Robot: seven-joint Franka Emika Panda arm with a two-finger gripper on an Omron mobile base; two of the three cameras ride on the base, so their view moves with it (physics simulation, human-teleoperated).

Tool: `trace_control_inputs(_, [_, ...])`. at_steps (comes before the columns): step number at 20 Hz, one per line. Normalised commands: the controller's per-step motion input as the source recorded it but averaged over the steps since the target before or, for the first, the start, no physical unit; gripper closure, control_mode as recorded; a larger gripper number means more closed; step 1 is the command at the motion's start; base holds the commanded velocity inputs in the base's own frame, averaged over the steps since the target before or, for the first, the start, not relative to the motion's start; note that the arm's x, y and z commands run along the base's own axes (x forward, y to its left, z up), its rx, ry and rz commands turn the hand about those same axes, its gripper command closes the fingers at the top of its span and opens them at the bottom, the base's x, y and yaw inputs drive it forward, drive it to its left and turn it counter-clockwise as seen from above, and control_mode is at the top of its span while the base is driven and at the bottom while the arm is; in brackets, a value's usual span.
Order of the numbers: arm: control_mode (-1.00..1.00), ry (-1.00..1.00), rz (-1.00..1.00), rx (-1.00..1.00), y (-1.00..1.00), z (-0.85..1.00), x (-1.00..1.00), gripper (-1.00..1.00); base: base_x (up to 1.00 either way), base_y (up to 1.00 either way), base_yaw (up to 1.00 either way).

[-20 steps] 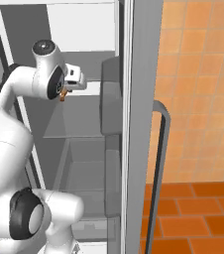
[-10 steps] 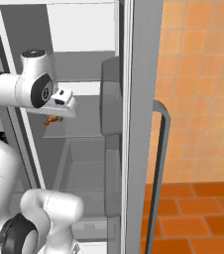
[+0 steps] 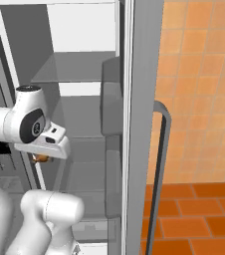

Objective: Place one broccoli and one chicken drumstick in each tupperware on the nearby counter, to pack two identical lunches.

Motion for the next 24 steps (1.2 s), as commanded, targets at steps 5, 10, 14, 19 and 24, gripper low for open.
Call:
trace_control_inputs(5, [-1.0, 0.07, 0.0, 0.0, 0.0, 0.09, -1.0, 1.0, 0.0, 0.0, 0.0])
trace_control_inputs(10, [-1.0, 0.0, 0.0, 0.0, 0.0, 0.0, -0.75, 1.0, 0.0, 0.0, 0.0])
trace_control_inputs(14, [-1.0, 0.0, 0.0, 0.0, 0.01, 0.0, -0.56, 1.0, 0.0, 0.0, 0.0])
trace_control_inputs(19, [1.0, 0.0, 0.0, 0.0, 0.0, 0.0, 0.0, 1.0, -0.78, 0.74, 0.05])
trace_control_inputs(24, [1.0, 0.0, 0.0, 0.0, 0.0, 0.0, 0.0, 1.0, -0.07, 1.0, 0.04])
